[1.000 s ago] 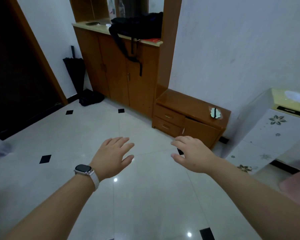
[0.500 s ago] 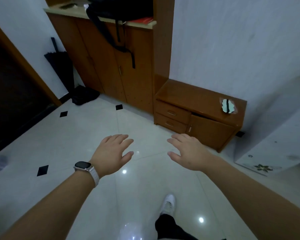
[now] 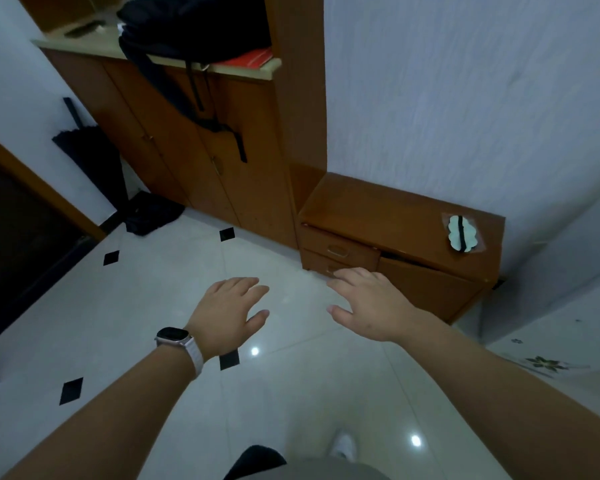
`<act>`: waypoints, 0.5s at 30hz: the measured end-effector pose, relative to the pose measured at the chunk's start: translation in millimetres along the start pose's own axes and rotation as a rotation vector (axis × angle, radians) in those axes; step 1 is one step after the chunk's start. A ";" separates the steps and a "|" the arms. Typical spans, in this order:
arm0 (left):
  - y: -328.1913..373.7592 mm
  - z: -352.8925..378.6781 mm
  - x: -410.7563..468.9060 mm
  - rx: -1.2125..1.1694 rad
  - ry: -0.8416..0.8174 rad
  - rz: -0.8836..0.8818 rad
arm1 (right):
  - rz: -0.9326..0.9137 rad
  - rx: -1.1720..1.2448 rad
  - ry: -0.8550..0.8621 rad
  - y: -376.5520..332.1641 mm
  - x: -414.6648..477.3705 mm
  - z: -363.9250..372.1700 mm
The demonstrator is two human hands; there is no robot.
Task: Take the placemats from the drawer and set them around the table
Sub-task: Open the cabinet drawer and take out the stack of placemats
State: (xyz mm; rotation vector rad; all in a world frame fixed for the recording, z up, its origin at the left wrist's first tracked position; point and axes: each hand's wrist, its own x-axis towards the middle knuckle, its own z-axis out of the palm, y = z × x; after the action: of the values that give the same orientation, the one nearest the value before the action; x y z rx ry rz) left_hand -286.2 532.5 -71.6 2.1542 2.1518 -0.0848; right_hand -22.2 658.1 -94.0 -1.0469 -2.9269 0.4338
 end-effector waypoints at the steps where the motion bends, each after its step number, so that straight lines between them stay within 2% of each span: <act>1: -1.5 -0.6 12.1 -0.004 -0.001 0.013 | 0.012 0.002 -0.001 6.2 5.0 -1.1; 9: -25.9 8.0 110.9 -0.042 -0.018 0.157 | 0.138 0.031 -0.053 46.6 52.7 5.6; 15: -70.1 21.7 189.7 -0.096 -0.051 0.286 | 0.295 0.039 -0.090 60.7 108.2 20.8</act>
State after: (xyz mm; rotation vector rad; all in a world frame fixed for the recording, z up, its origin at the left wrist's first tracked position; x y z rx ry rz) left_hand -355.1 718.8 -115.5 2.3485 1.7621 -0.0145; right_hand -70.6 765.0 -139.4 -1.4977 -2.8308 0.5531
